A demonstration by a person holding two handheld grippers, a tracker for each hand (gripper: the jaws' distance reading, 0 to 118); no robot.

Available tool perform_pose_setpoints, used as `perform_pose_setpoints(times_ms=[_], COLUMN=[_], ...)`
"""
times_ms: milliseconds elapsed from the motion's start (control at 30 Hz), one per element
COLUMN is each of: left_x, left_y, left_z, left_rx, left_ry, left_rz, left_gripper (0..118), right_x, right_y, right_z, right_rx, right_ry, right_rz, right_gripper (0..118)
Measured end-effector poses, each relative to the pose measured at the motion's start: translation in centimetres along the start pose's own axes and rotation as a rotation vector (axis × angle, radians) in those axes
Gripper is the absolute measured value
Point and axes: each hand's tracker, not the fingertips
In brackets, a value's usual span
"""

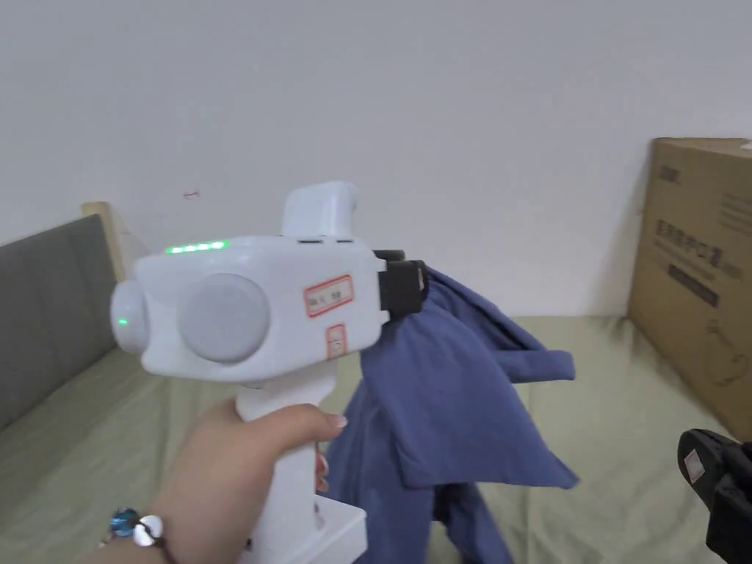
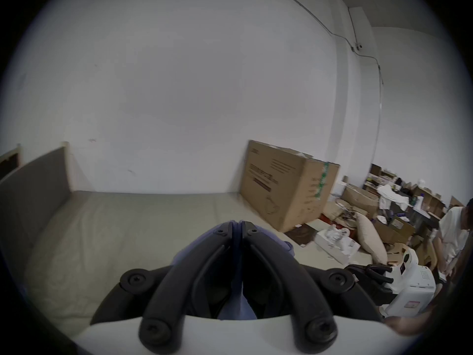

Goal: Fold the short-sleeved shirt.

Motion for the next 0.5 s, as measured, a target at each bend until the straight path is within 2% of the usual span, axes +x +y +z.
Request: perform_pose_setpoints(times_ms=[100, 167, 300, 400, 433, 467, 500], left_x=[2.5, 2.6, 0.3, -1.5, -1.7, -1.9, -1.7], left_y=[-2.8, -6.4, -17.9, -25.6, -27.2, -28.2, -28.8], left_z=[-5.7, -10.2, -18.1, -19.3, -19.3, -19.2, -18.7], left_rx=[-0.159, -0.346, -0.901, -1.022, -1.048, -1.064, -1.052], left_ry=[-0.039, -0.013, 0.012, 0.068, 0.1, 0.116, 0.103], left_rz=[-0.024, 0.036, 0.329, 0.544, 0.566, 0.577, 0.585], left_gripper=[5, 5, 5, 8, 25, 48, 78], right_x=[2.2, 3.4, 5.5, 6.2, 6.4, 6.6, 6.7], right_y=[-0.5, -1.2, -2.9, -4.1, -4.5, -4.7, -5.0], right_z=[0.9, 1.0, 1.1, 1.1, 1.1, 1.0, 0.9], right_rx=[-0.005, -0.032, -0.074, -0.104, -0.117, -0.128, -0.141], right_ry=[-0.064, -0.096, -0.105, -0.109, -0.114, -0.114, -0.113], right_rz=[-0.008, -0.02, -0.1, -0.116, -0.112, -0.107, -0.098], right_gripper=[1, 1, 1, 1, 1, 1, 1])
